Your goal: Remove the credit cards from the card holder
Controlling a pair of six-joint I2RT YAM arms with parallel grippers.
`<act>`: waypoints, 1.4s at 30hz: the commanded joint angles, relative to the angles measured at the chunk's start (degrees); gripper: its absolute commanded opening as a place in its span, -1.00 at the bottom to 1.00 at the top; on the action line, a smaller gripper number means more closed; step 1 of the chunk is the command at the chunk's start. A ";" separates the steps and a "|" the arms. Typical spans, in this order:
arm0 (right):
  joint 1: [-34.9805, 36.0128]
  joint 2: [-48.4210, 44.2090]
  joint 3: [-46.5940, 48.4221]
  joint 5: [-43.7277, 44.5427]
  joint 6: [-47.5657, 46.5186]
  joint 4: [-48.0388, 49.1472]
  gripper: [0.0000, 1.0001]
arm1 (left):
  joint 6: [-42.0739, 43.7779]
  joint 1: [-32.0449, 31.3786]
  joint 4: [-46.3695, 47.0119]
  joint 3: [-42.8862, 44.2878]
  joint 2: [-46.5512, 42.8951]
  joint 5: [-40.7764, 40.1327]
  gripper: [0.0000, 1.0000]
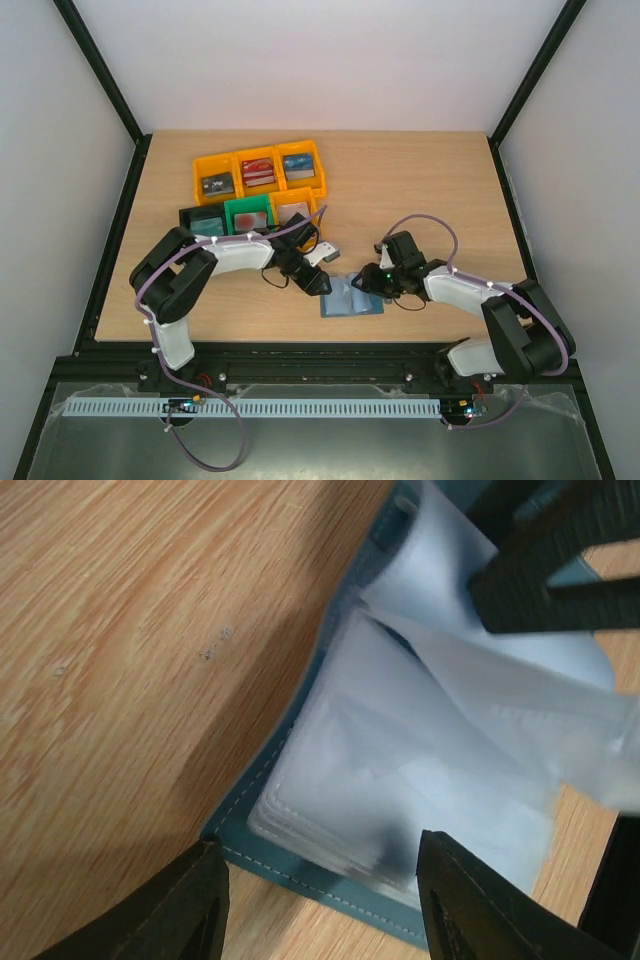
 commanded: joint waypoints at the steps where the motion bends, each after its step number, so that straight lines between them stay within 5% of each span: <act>1: 1.42 -0.27 -1.50 -9.83 3.81 7.59 -0.20 | 0.33 -0.41 -2.45 0.12 3.37 -2.55 0.08; 16: 4.79 1.31 -2.18 -8.21 9.65 14.11 -0.62 | 0.67 -0.40 -2.99 0.70 3.17 -1.97 0.02; 25: 6.81 2.46 -0.65 -1.40 8.11 9.25 -0.79 | 0.84 -0.41 -3.00 0.58 2.13 -2.24 0.02; 33: 7.12 -3.41 0.02 1.70 7.75 3.76 -0.60 | 0.47 -0.41 -2.67 0.45 1.04 -2.65 0.01; 36: 8.45 -6.29 -2.96 1.43 10.41 5.17 -0.32 | -0.80 -0.56 -1.62 -0.50 0.86 -1.47 0.01; 42: 9.24 -4.11 -6.10 0.14 13.19 10.99 -0.15 | -1.21 -1.08 -1.90 0.04 0.64 -1.64 0.01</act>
